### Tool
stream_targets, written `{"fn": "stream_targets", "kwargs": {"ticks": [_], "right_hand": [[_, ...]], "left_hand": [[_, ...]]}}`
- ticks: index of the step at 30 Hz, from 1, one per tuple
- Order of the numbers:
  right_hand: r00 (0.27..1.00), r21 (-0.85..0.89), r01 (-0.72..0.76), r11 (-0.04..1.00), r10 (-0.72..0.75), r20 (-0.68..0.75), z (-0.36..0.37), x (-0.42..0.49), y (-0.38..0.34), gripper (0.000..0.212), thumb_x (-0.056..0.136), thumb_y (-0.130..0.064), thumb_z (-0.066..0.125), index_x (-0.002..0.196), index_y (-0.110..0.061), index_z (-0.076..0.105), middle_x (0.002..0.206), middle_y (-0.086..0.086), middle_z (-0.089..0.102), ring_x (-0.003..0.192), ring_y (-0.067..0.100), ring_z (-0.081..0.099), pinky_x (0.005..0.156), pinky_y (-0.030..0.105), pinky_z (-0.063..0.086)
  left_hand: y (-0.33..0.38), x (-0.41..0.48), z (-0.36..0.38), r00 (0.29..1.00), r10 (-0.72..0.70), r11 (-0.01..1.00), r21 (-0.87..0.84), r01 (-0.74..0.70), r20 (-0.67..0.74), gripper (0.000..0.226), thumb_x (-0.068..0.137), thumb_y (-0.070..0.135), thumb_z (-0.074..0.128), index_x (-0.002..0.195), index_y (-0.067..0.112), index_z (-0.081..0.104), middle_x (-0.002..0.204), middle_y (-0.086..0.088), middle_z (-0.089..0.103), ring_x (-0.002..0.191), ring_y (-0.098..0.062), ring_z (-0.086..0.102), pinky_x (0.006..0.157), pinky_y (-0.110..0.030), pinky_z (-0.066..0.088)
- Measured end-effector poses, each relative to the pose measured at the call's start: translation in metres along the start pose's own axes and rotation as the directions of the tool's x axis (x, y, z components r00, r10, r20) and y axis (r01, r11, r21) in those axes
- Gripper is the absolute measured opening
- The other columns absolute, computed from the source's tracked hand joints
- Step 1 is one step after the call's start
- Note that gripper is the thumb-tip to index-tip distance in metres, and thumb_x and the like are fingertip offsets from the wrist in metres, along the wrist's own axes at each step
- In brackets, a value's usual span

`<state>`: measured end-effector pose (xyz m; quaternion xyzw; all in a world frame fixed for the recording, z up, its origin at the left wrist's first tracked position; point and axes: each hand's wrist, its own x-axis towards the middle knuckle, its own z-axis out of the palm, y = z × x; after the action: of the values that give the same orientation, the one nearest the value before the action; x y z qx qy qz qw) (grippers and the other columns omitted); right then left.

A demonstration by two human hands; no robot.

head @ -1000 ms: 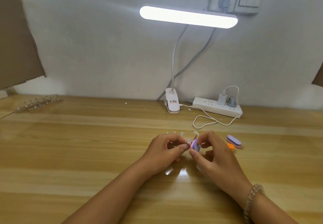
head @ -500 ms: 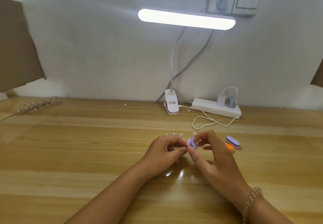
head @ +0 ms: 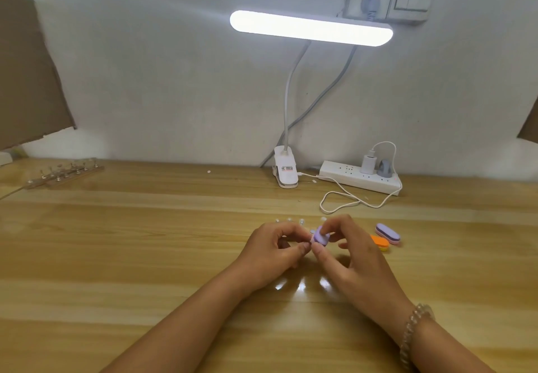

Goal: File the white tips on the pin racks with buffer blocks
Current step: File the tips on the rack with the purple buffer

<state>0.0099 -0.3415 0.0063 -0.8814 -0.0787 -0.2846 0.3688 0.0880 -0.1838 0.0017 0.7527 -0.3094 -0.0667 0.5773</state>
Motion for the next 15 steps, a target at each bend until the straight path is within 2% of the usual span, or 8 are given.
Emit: {"fn": "stream_targets", "kwargs": {"ticks": [2, 4, 7, 11, 15], "right_hand": [[0.998, 0.02, -0.029, 0.999, 0.03, -0.054, -0.0029, 0.0004, 0.0015, 0.017, 0.086, -0.02, 0.072, 0.092, -0.022, 0.056, 0.095, -0.013, 0.064, 0.097, 0.006, 0.06, 0.086, 0.034, 0.049], [0.996, 0.02, 0.032, 0.999, -0.03, -0.087, -0.0038, -0.0009, -0.001, 0.019, 0.086, -0.019, 0.072, 0.094, -0.025, 0.055, 0.097, -0.014, 0.064, 0.098, 0.009, 0.061, 0.085, 0.03, 0.049], [0.994, -0.039, 0.109, 0.993, -0.108, 0.027, 0.001, -0.0036, -0.0046, 0.022, 0.085, -0.019, 0.072, 0.093, -0.029, 0.054, 0.099, -0.016, 0.062, 0.103, 0.01, 0.059, 0.088, 0.027, 0.047], [1.0, -0.04, 0.028, 0.999, -0.028, 0.003, 0.0018, -0.0012, 0.0, 0.023, 0.083, -0.021, 0.074, 0.089, -0.029, 0.054, 0.095, -0.019, 0.063, 0.1, 0.005, 0.058, 0.086, 0.026, 0.045], [0.996, -0.041, -0.018, 0.999, 0.015, -0.082, -0.001, -0.0003, 0.003, 0.019, 0.085, -0.023, 0.072, 0.092, -0.026, 0.055, 0.094, -0.018, 0.064, 0.098, 0.005, 0.059, 0.086, 0.031, 0.047]], "left_hand": [[0.0002, 0.0007, 0.0005, 1.0, 0.001, 1.0, -0.008, -0.001, -0.003, 0.015, 0.092, 0.007, 0.067, 0.093, 0.02, 0.075, 0.085, 0.013, 0.07, 0.059, -0.011, 0.056, 0.066, -0.026, 0.048], [0.0009, 0.0005, -0.0001, 1.0, -0.006, 1.0, -0.028, 0.006, 0.0, 0.015, 0.092, 0.007, 0.067, 0.093, 0.02, 0.075, 0.084, 0.013, 0.07, 0.059, -0.01, 0.057, 0.065, -0.026, 0.048], [0.0006, -0.0002, -0.0005, 1.0, -0.006, 1.0, -0.003, 0.006, 0.002, 0.025, 0.088, -0.002, 0.062, 0.092, 0.019, 0.074, 0.08, 0.016, 0.069, 0.056, -0.005, 0.055, 0.063, -0.021, 0.046], [0.0007, -0.0001, 0.0007, 1.0, 0.0, 0.998, 0.061, 0.0, 0.008, 0.024, 0.088, 0.001, 0.064, 0.092, 0.022, 0.074, 0.082, 0.014, 0.07, 0.057, -0.006, 0.056, 0.064, -0.022, 0.046], [0.0014, -0.0003, 0.0, 1.0, -0.01, 1.0, -0.011, 0.01, 0.0, 0.017, 0.092, 0.007, 0.067, 0.092, 0.021, 0.074, 0.083, 0.014, 0.07, 0.057, -0.007, 0.055, 0.064, -0.022, 0.047]]}}
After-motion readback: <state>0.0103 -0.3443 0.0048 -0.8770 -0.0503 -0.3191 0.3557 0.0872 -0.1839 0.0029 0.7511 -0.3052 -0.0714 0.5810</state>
